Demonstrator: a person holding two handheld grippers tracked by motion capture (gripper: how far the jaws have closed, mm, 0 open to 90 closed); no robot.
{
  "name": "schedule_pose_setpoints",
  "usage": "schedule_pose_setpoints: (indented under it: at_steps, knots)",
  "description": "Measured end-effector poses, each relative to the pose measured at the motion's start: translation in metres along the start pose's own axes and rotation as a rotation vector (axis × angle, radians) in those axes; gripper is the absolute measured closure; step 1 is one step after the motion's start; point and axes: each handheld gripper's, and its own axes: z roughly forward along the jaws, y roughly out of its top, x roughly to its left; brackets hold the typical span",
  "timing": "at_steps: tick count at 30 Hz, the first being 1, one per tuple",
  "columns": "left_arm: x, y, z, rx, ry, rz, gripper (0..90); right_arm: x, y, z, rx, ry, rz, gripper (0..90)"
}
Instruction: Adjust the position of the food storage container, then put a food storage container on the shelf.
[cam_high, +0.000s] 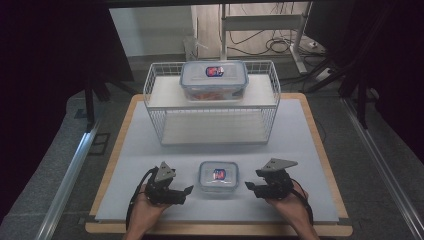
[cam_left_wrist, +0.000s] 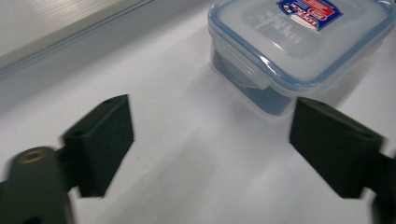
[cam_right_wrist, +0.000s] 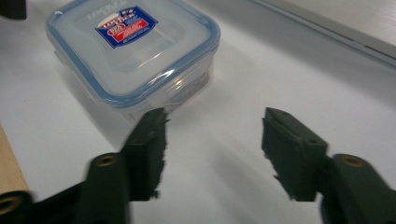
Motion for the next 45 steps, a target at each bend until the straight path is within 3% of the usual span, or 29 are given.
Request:
schedule_pose_setpoints:
  at_steps: [4, 7, 13, 26, 34, 39, 45]
  knots:
    - [-0.001, -0.004, -0.003, -0.009, 0.002, 0.004, 7.5, -0.003, -0.005, -0.004, -0.033, 0.005, 0.021, 20.7]
    - [0.000, -0.006, 0.000, -0.004, 0.027, 0.023, 6.9, -0.006, -0.008, -0.003, -0.021, 0.001, 0.032, 16.6]
    - [0.002, -0.006, 0.001, -0.046, 0.002, 0.055, 5.9, -0.007, -0.008, 0.000, -0.023, 0.006, 0.034, 11.7]
    - [0.006, -0.002, 0.004, -0.039, -0.074, -0.009, 5.8, -0.007, -0.005, 0.004, -0.015, 0.035, 0.033, 6.3]
    - [0.010, 0.005, 0.005, -0.033, -0.114, -0.030, 4.8, -0.004, 0.002, 0.007, 0.003, 0.030, 0.026, 3.7]
    - [0.010, 0.014, 0.006, -0.036, -0.162, -0.037, 4.1, -0.003, 0.008, 0.010, 0.006, 0.063, 0.070, 1.1]
    - [0.009, 0.023, 0.017, -0.004, -0.213, -0.048, 6.8, 0.000, 0.018, 0.010, 0.018, 0.080, 0.070, 5.3]
